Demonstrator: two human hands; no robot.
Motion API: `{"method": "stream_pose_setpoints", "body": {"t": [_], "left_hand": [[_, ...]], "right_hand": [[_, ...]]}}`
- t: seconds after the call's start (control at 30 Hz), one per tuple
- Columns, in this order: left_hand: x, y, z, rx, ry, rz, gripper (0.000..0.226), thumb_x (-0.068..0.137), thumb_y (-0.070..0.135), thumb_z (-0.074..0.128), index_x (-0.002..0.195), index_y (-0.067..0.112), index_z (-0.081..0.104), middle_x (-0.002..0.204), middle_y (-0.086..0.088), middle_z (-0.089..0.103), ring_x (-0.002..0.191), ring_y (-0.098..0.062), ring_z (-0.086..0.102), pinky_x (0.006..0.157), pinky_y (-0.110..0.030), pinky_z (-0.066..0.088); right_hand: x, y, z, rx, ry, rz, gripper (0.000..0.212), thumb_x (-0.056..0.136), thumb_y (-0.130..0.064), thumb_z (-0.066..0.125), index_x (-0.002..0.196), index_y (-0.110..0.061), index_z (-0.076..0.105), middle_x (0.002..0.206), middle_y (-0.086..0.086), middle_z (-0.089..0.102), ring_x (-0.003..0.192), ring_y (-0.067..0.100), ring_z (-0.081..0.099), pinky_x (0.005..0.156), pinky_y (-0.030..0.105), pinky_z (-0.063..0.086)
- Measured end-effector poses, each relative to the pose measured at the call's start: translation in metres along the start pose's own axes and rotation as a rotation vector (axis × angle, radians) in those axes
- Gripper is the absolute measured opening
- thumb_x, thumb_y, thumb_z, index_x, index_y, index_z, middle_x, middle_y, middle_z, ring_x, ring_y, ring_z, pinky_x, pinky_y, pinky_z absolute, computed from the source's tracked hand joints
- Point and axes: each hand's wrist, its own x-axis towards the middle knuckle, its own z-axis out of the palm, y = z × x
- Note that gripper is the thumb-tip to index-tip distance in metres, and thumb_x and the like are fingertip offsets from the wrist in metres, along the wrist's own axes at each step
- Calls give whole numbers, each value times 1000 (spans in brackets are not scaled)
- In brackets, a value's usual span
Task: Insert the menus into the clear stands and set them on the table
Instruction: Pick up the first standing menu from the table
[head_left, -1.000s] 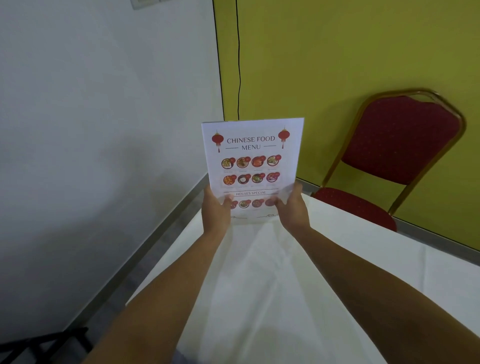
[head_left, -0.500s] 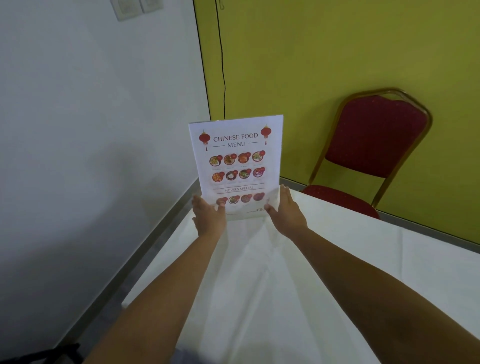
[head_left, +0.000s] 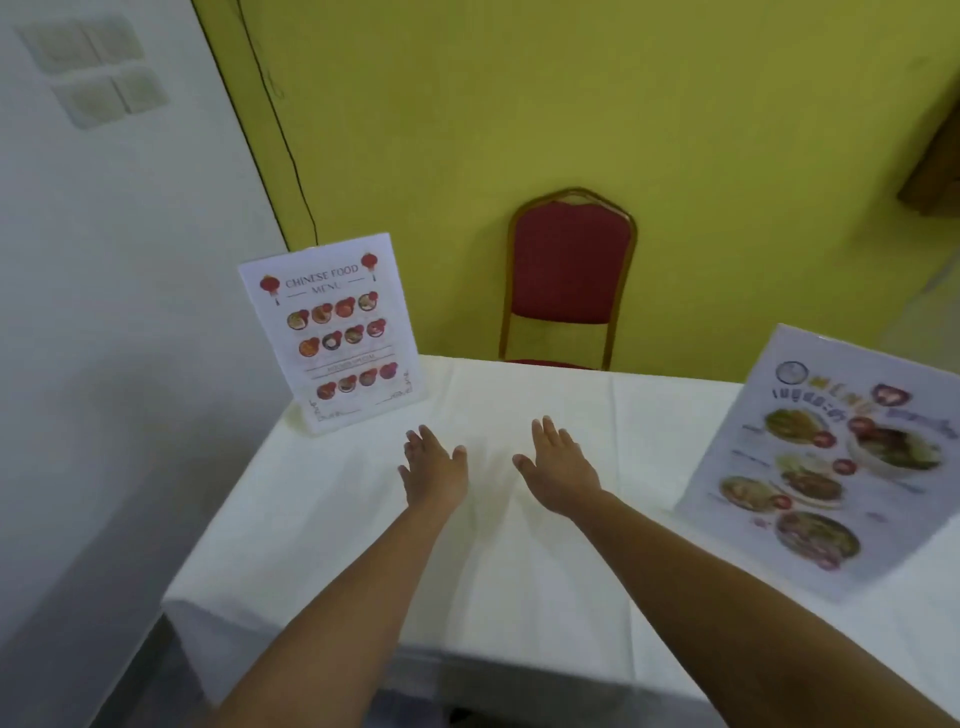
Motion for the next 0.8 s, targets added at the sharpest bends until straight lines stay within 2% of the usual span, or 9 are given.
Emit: {"method": "stream_pose_setpoints", "body": {"t": [0.43,0.8], "left_hand": [[-139,82,88,219,-189,316,70,103,43,31,157,11,1,165,-10,-4,153,-27,0,122,-43,7],[-158,144,132,144,-252,484,77,101,42,40,157,9,0,165,-11,-1,153,-26,2,121,-42,7]], "right_hand": [[-161,129,-16,64,122,294,69,102,-48,29,156,-12,5,164,7,-1,150,30,1,119,44,10],[-208,210,-27,189,248,500,71,101,-48,32,155,-10,6,163,10,4,149,32,8,118,44,14]]}}
